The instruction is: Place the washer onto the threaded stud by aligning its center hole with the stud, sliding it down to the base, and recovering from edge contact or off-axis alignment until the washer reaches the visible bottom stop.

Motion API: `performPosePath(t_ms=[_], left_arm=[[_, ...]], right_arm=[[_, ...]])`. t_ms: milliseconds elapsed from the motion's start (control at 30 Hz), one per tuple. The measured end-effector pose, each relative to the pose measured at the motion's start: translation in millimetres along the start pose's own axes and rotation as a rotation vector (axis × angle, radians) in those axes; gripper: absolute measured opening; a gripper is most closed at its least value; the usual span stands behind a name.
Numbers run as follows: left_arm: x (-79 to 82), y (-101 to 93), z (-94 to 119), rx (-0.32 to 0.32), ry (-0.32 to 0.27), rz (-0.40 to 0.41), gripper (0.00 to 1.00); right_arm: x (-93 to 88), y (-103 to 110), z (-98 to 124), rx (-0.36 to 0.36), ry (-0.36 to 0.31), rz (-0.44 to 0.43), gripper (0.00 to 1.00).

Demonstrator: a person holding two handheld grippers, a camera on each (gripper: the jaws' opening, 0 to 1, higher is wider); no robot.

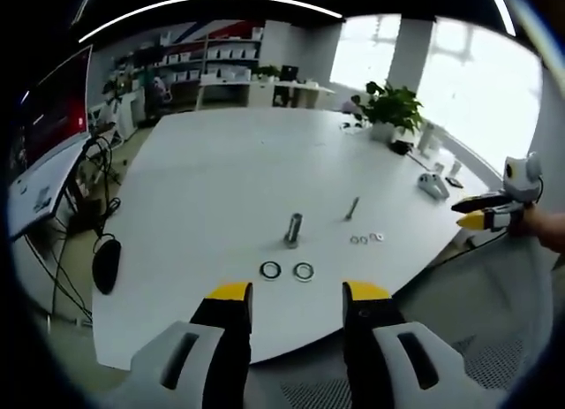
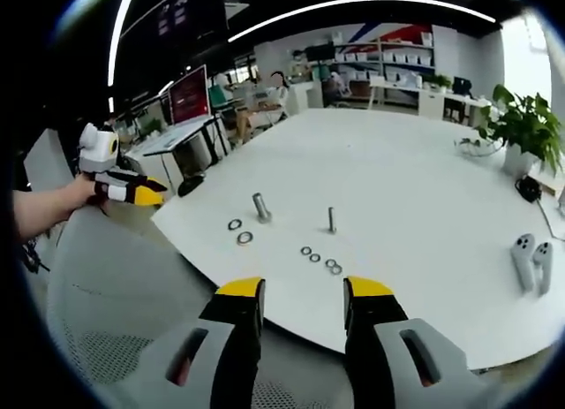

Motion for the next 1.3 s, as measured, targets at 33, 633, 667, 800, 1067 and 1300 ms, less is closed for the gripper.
performPosePath(t_ms=[33,633,667,800,1067,1300], left_arm=[[0.7,0.9,-1,0.000,0.008,0.000,0.39],[26.1,6.1,-40,-0.045,0.119,-0.040,0.39],[25.2,5.7,-44,-0.047,0.133,-0.043,0.39],[20.6,4.4,-60,-0.048,0.200,-0.083,0.39],[24.0,12.1,-91,-0.029,0.312,-0.149,0.38],[29.2,16.0,-118,-0.011,0.405,-0.217,0.37]], right_arm=[[0.1,0,0,-0.004,0.000,-0.001,0.38],[-10.0,3,-5,0.045,0.065,-0.060,0.47],[-9.6,3,-5,0.047,0.064,-0.052,0.47],[-8.8,2,-4,0.041,0.049,-0.070,0.43],[-8.8,2,-3,0.038,0.044,-0.092,0.40],[-8.5,1,-3,0.033,0.038,-0.100,0.40]])
Point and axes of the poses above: the point that each gripper's makers call its tool centre point, and the gripper's own axes: z roughly backward along the fingers, y roughly to its left, x roughly out of its top, the point moved 9 cm from there along z, roughly backward along the fingers, and after that the axes turned 15 degrees about z, right-handed, at the moved point
